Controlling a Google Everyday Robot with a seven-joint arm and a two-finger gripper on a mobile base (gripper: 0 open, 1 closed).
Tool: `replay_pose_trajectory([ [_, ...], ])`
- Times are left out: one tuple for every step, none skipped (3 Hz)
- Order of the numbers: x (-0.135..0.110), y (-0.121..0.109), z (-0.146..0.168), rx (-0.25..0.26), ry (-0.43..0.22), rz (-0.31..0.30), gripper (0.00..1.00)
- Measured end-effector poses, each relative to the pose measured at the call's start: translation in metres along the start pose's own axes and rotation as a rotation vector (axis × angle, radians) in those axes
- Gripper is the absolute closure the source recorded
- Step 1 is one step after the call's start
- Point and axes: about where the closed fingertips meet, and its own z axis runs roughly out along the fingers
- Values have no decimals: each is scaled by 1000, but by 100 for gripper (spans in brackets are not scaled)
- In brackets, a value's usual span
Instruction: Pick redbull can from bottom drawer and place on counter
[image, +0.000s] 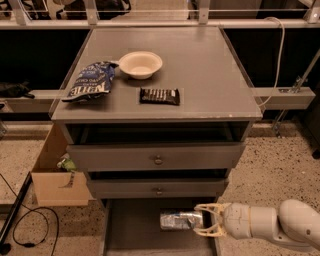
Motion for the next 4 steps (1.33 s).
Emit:
replay_pose_trajectory([
  [-58, -37, -17, -4, -43, -71, 100],
  [-111, -59, -44, -24, -72, -133, 100],
  [-146, -69, -68, -59, -78, -171, 100],
  [-146, -69, -68, -59, -78, -171, 100],
])
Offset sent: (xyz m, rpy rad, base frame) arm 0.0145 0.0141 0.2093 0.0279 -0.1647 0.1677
